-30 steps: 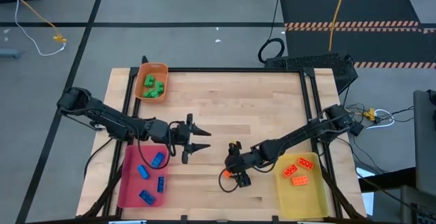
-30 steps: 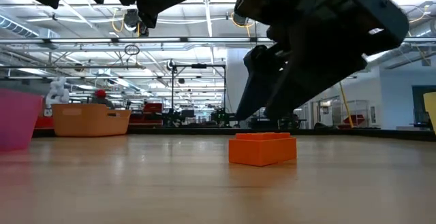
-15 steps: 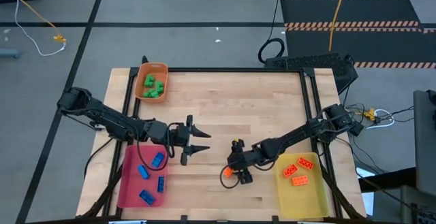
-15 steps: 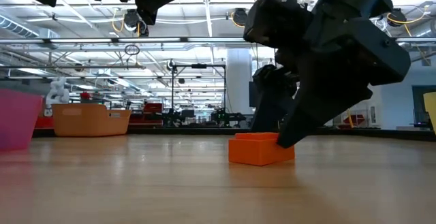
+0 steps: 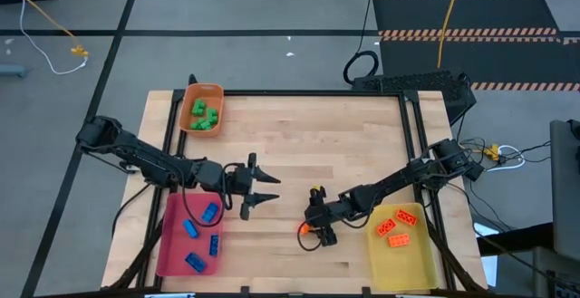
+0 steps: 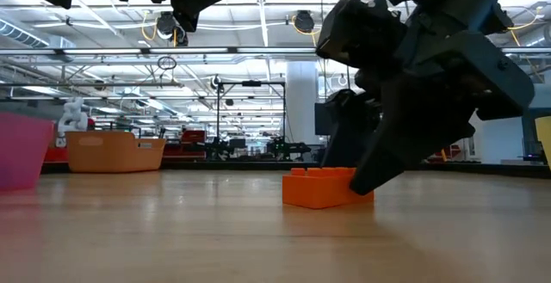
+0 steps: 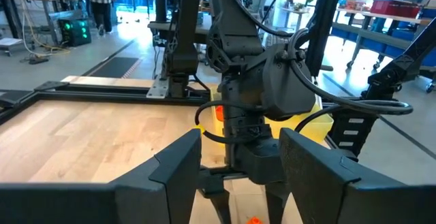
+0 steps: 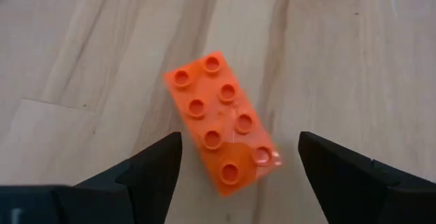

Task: Sort & place blocks by color
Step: Put the orange game piece into the yellow bin

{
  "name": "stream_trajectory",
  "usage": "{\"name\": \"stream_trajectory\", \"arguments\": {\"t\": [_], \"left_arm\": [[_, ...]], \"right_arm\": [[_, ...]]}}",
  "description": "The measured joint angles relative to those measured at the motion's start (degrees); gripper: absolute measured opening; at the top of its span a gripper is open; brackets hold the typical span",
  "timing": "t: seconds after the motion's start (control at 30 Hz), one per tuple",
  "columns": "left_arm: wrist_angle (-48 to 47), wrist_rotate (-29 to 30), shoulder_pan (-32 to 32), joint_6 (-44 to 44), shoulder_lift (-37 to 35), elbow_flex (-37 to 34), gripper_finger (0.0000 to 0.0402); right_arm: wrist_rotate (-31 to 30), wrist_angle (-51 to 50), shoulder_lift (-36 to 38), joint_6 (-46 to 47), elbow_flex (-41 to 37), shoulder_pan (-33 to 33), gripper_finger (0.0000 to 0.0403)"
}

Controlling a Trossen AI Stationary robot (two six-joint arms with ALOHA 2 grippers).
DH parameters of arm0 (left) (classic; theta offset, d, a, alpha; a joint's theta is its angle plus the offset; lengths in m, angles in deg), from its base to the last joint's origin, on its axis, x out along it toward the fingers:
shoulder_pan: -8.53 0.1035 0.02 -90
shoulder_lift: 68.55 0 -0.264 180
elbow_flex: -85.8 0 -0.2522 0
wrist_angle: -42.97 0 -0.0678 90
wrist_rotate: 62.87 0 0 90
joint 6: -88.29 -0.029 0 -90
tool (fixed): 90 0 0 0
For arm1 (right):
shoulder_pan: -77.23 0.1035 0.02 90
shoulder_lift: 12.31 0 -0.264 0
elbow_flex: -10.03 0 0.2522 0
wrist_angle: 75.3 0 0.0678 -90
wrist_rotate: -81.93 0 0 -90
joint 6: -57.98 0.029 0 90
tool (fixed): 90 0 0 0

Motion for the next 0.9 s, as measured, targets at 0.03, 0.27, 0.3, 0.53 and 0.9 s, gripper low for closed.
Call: {"name": "stream_trajectory", "arguments": {"t": [0.03,0.27,0.3,0.53,0.9], "left_arm": [[0.00,0.00,0.01,0.04,0.00,0.00,0.0200],[-0.02,0.00,0.02,0.11,0.00,0.00,0.0200],[-0.04,0.00,0.02,0.13,0.00,0.00,0.0200],[-1.49,-0.02,0.02,1.00,0.02,0.00,0.0200],[-2.12,-0.01,0.00,1.43,0.02,0.00,0.0200]], "right_arm": [[0.00,0.90,0.00,-0.04,-0.41,0.15,0.0286],[0.03,3.36,0.00,-0.79,-2.23,1.08,0.0197],[0.08,3.31,0.00,-0.79,-2.45,1.08,0.0177],[0.10,3.45,0.02,-1.74,-2.54,1.17,0.0132],[-0.29,-12.15,12.58,0.27,-2.61,1.58,0.0132]]}}
